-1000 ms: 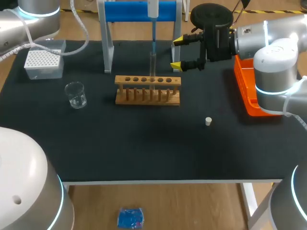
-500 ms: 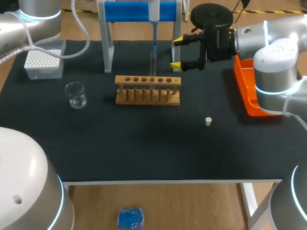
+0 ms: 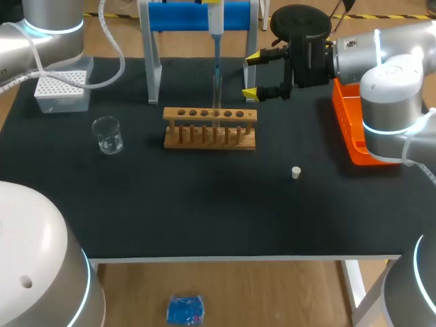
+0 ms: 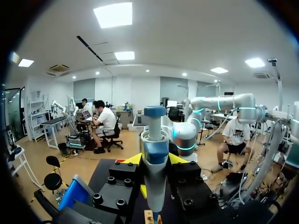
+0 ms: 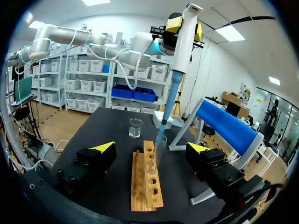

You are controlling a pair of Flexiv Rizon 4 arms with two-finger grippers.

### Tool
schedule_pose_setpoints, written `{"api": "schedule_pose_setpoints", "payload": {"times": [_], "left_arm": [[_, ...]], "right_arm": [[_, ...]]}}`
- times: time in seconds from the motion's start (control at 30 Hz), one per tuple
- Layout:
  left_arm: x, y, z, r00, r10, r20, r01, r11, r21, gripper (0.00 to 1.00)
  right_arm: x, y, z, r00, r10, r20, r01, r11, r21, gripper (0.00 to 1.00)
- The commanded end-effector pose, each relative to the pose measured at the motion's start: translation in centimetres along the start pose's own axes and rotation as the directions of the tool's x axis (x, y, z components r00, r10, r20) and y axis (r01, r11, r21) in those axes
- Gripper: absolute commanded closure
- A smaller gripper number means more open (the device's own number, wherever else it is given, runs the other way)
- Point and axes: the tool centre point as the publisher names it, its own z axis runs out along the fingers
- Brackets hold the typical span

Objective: Invert the test tube, pick up the pipette, mount the tip to pipette, aspirate from beaker and dispense into the tube, eject the tip, return the pipette, and cap with the stopper.

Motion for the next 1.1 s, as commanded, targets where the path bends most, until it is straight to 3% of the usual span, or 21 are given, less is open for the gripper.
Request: {"api": "schedule_pose_setpoints", "payload": {"times": [0.03,1.1], "left_arm": [[-0.1,0.3,0.0,1.000,0.001,0.000,-0.001,1.000,0.005,1.00],[-0.9,2.0,-0.3,1.000,-0.003,0.008,0.003,1.000,0.017,1.00]], "right_arm": [[0.0,0.0,0.0,1.000,-0.001,0.001,0.001,1.000,0.001,0.00],[0.0,0.0,0.0,1.000,-0.001,0.001,0.001,1.000,0.001,0.00]]}}
